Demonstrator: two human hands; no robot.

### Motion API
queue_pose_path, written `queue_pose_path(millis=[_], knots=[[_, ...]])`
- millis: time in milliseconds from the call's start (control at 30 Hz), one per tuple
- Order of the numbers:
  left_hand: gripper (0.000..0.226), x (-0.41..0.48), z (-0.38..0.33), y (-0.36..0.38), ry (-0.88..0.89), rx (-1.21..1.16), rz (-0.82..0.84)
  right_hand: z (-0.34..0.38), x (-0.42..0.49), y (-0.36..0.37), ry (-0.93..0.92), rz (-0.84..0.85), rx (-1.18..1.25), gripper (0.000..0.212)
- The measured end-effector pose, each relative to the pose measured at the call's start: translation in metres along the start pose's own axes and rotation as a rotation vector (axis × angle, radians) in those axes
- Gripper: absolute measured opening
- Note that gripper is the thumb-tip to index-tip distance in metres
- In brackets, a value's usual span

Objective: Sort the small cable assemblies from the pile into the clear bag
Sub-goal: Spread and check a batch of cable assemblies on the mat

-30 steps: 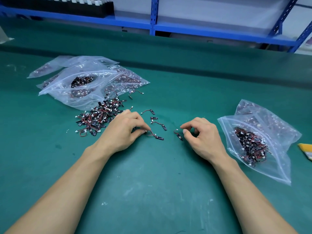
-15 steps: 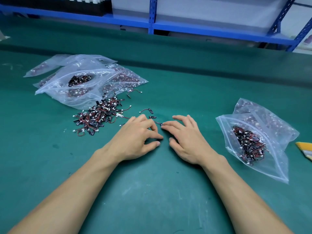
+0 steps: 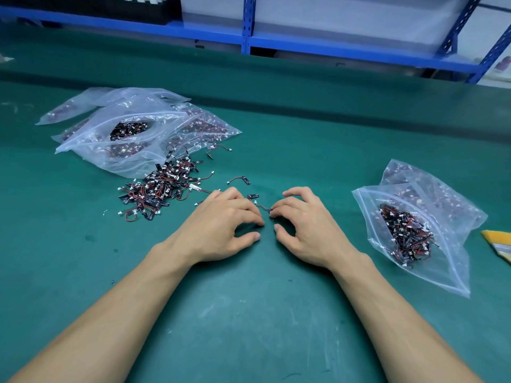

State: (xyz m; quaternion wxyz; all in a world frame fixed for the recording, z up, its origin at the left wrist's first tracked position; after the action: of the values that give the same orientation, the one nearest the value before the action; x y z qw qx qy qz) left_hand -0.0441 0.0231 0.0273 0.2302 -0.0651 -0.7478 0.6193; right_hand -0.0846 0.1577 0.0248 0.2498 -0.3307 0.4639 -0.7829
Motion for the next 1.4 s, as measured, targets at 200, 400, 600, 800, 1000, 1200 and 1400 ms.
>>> queue_pose_path(millis=[200, 400, 600, 800, 1000, 1200, 1400], knots=[[0.029, -0.001, 0.001, 0.001, 0.004, 0.0, -0.013, 0.0, -0.002, -0.004, 0.007, -0.083, 0.027, 0.017], [0.031, 0.001, 0.001, 0.0, 0.009, 0.016, -0.034, 0.0, -0.003, -0.006, 0.01, -0.095, 0.036, 0.014], [0.032, 0.001, 0.003, 0.0, 0.002, -0.007, -0.043, 0.0, -0.004, -0.007, 0.018, -0.085, 0.068, 0.015], [0.026, 0.01, 0.046, -0.022, -0.291, -0.073, -0.279, -0.003, -0.004, -0.007, 0.045, -0.086, 0.111, 0.016], [0.032, 0.063, 0.07, -0.001, -0.364, 0.064, 0.059, -0.003, -0.001, -0.008, 0.053, -0.083, 0.125, 0.016], [0.008, 0.076, 0.079, 0.008, -0.372, 0.045, 0.083, -0.005, -0.002, -0.009, 0.066, -0.088, 0.149, 0.019], [0.006, 0.076, 0.079, 0.003, -0.397, -0.046, 0.002, -0.006, -0.002, -0.009, 0.078, -0.074, 0.15, 0.021]])
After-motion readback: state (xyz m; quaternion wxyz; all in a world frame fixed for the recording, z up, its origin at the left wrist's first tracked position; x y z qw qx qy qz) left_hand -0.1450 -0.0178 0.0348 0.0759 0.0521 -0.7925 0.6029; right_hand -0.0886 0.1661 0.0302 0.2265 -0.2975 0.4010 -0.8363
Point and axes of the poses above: each hand's wrist, its own x-axis towards the middle knuckle, its own y-axis out of the palm, z = x × y, the point moved 8 cm from there along x, towards the middle knuckle, and after that the axes turned 7 degrees about x, right-handed, at the moved point
